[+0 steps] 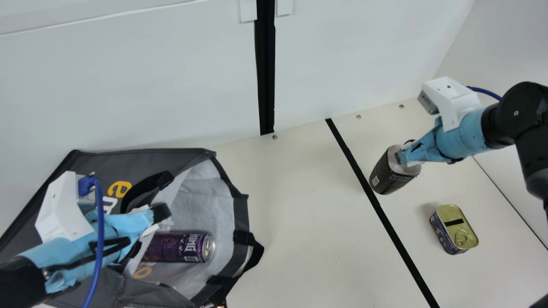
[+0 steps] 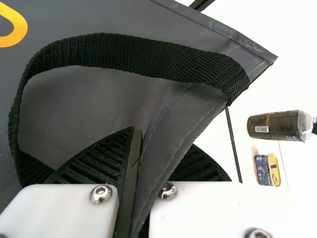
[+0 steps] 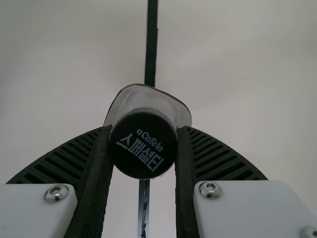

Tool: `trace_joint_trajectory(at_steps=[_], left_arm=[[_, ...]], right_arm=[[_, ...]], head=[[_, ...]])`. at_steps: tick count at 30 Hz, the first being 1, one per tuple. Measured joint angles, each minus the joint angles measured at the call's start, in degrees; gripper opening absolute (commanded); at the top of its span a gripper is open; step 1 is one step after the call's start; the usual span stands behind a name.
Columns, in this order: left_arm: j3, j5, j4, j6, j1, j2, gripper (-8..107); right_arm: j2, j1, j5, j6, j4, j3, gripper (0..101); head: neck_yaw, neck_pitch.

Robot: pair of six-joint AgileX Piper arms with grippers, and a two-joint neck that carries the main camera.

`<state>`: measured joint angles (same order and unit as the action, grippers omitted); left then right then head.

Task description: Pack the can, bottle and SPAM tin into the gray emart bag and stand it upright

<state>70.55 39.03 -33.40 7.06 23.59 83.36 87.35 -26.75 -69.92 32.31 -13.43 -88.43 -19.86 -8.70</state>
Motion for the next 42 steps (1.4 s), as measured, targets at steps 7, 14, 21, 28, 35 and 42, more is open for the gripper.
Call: trace_joint_trajectory(at_steps=[7, 14, 21, 28, 35, 42], left_arm=[[0.0, 0.0, 0.0, 0.0, 0.0, 0.0, -8], [0.0, 0.0, 0.0, 0.0, 0.0, 0.0, -8], [0.0, 0.0, 0.0, 0.0, 0.0, 0.0, -8], [0.0, 0.0, 0.0, 0.0, 0.0, 0.0, -8], [0.0, 0.0, 0.0, 0.0, 0.0, 0.0, -8], [0.0, 0.0, 0.0, 0.0, 0.0, 0.0, -8]], right_arm=[[-3.3, 2.7, 0.0, 4.8, -1.8, 3.9, 0], [-6.1, 5.2, 0.0, 9.6, -3.6, 7.6, 0], [-8.5, 8.0, 0.0, 12.8, -5.4, 10.6, 0], [-10.3, 10.6, 0.1, 15.1, -6.4, 12.9, 0], [-12.2, 13.5, 0.0, 16.8, -7.3, 14.5, 0], [-13.8, 16.4, 0.0, 17.2, -8.0, 15.4, 0]], head=[[-0.1, 0.0], [0.0, 0.0], [0.0, 0.0], [0.0, 0.0], [-0.1, 0.0], [-0.1, 0.0]])
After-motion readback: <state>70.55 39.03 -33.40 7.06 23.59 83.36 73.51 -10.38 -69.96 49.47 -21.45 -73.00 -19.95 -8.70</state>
